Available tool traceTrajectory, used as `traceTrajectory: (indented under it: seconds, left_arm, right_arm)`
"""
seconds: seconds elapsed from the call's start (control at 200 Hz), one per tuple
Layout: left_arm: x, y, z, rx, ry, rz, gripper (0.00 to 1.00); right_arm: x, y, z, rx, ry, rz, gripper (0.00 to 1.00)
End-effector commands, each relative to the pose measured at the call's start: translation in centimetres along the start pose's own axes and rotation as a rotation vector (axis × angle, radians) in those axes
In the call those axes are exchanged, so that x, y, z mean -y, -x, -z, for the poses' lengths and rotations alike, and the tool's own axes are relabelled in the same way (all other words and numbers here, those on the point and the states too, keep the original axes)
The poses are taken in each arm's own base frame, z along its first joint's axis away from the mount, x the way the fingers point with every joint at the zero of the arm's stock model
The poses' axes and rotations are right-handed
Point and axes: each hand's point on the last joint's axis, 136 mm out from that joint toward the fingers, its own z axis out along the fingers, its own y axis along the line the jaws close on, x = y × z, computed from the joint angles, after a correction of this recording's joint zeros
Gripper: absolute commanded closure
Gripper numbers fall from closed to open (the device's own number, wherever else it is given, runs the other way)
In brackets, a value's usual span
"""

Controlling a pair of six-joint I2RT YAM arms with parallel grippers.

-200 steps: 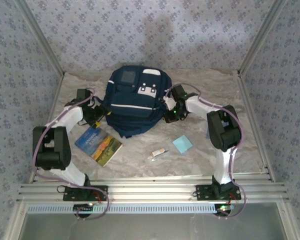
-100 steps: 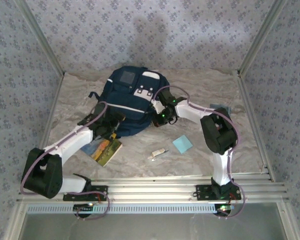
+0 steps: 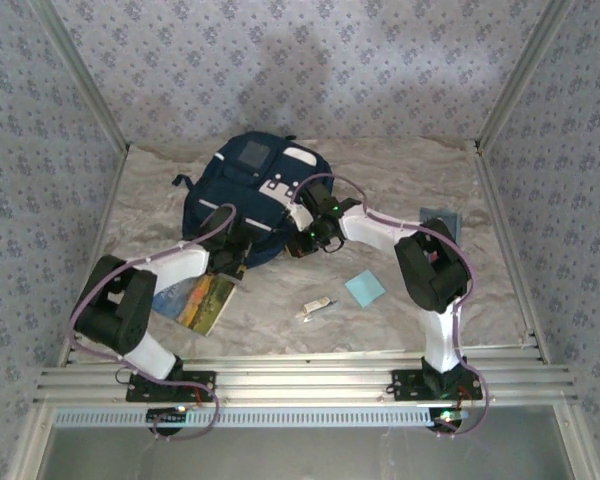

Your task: Pack books, pencil case, and school supplies into a backpack

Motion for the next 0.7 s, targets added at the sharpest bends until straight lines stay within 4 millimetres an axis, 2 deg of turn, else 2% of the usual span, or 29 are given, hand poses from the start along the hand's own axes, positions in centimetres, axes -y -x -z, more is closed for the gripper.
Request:
traceTrajectory:
  seconds: [0.0,0.125,0.24,0.375,0.485,0.695]
  left_arm:
    - [-3.5,-0.6,-2.6,-0.038,0.089,0.155,0.39]
    - [-3.9,0.2,-3.0,-0.029,0.083,0.139,1.0]
    - [-3.0,0.6,-2.0,-0.027,0.067,0.104,1.0]
    - [-2.0,0.5,0.0,-0.035,0.055,0.06,1.0]
    - [-2.1,0.5,1.6,-0.047,0.057,0.04,1.0]
    - [-2.1,0.8,3.8,-0.042,0.023,0.03,1.0]
  right_arm:
    - [-0.1,0.0,0.4,0.004,0.004,0.038,1.0]
    - [2.2,-0.7,0.3,-0.024,-0.046,0.062,1.0]
    - [5.2,-0.7,0.9,-0.024,-0.099,0.053,1.0]
    - [8.7,0.2,2.4,0.004,-0.171,0.042,1.0]
    - [11.3,1.1,3.8,0.036,-0.214,0.03,1.0]
    - [15.6,1.6,4.9,0.035,-0.286,-0.015,1.0]
